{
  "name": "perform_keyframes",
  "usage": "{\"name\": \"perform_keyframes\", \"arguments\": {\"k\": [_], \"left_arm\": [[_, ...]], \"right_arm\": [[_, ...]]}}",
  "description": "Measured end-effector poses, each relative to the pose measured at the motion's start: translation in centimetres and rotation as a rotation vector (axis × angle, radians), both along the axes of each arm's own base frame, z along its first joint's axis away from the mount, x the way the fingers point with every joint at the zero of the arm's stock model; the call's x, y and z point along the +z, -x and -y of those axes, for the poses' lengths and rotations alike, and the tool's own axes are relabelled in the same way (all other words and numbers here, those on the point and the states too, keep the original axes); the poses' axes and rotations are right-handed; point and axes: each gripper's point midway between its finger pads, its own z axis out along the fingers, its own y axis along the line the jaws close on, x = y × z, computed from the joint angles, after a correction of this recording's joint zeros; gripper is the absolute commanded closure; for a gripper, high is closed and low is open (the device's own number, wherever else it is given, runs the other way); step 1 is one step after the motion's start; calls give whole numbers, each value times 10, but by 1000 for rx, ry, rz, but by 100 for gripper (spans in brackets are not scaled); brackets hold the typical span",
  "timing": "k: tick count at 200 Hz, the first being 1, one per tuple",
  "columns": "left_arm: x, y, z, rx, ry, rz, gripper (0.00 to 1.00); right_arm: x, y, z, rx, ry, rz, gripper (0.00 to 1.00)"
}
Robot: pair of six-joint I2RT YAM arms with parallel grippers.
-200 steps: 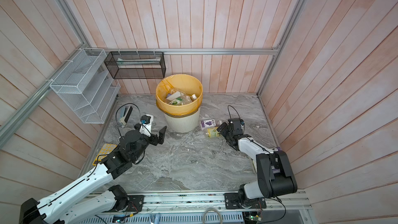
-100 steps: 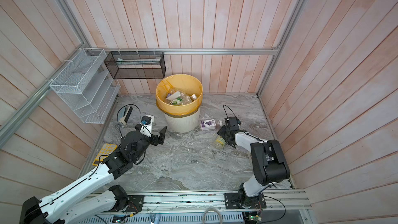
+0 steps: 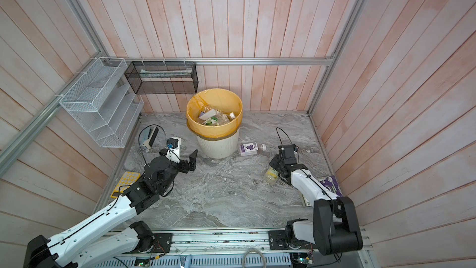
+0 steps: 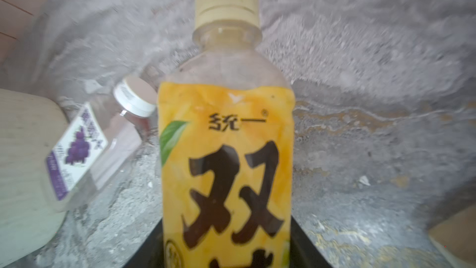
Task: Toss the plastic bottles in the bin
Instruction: 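Lift the yellow tea bottle over the bin and open the right gripper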
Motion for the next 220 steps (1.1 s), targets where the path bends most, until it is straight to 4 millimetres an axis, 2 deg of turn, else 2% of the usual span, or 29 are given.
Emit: {"name": "perform_keyframes", "arguments": {"k": [34,49,70,89,108,120,127,139,150,162,171,184,198,220], "left_arm": [[-12,-16,-22,101,78,-51,0],[-18,-20,-30,135,112,-75,0],[-24,-20,-31,144,147,-97,0],[-30,-18,-31,149,160,-118,0],[-33,-16,-31,149,172,-135,0],[-35,-16,-30,143,174,-145,0],[-36,-15,-29,142,175,-150,0],[-40,-16,-28,138,169,-165,0],[-46,-16,-25,132,162,-190,0],[-54,-17,-22,126,150,-219,0],[-60,-17,-20,117,145,-242,0],[-67,-16,-17,105,138,-268,0],[-73,-15,-14,92,136,-290,1],[-77,-14,-11,78,131,-313,0]], "right_arm": [[79,-14,11,14,25,230,46],[113,-24,5,53,24,316,47],[157,-37,-6,114,3,419,49],[186,-46,-17,158,-24,491,51],[204,-55,-29,196,-62,531,52],[218,-68,-48,247,-94,550,50],[231,-79,-66,295,-110,556,46],[265,-106,-109,403,-120,583,36],[304,-129,-156,508,-141,646,28],[335,-139,-198,610,-165,703,20],[343,-143,-218,661,-185,707,14],[346,-148,-232,702,-193,700,0],[341,-155,-236,718,-182,676,0],[319,-159,-234,719,-147,600,0]]}}
